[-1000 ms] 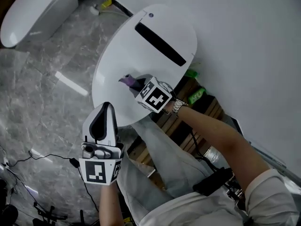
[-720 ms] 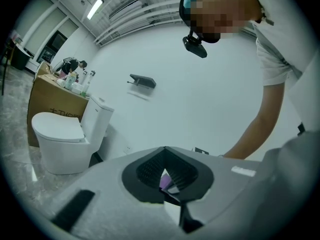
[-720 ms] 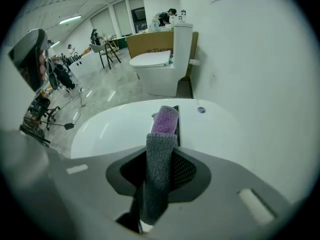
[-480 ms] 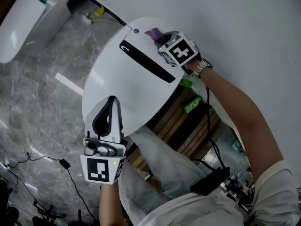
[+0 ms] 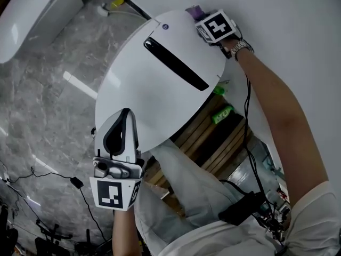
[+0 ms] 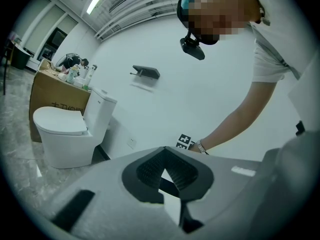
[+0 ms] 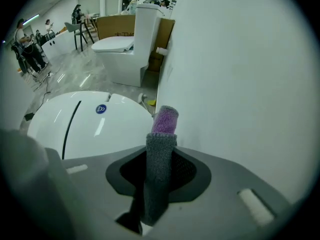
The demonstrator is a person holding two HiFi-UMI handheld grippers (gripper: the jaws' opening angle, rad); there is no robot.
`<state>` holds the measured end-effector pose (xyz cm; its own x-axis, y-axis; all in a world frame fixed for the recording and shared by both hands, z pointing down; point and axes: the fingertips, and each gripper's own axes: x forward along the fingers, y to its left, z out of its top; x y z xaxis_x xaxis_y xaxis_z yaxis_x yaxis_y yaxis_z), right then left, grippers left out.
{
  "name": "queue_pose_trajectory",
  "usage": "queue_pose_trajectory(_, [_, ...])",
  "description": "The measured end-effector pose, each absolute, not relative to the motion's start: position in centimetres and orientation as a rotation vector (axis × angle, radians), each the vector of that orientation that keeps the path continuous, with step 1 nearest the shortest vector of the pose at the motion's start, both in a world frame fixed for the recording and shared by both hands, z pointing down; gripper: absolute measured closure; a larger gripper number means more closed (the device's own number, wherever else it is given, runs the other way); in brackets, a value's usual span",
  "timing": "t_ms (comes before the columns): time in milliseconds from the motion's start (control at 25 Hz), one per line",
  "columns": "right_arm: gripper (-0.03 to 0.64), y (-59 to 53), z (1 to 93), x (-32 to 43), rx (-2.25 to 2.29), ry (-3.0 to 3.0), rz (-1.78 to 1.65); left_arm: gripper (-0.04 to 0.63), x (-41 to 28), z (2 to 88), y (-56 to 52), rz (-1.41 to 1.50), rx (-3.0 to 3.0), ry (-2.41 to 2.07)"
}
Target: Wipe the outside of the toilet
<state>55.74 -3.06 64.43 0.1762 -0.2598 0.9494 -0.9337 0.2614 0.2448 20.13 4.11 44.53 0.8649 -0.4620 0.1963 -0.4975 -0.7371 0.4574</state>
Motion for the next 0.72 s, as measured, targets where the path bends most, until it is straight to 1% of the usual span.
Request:
queue_pose_trajectory(200, [0.526,-3.4,64.8,54.8,1.300,-1.359,0.790,0.591,17.7,46.0,3.4,0.118,2.513,-0.694])
queue_pose_trajectory(720, [0.526,-2.6,64.6,42.8,1.271,-1.454,0.770,0.591,11.2,45.7,2.4,0.107,2.551,-0.607])
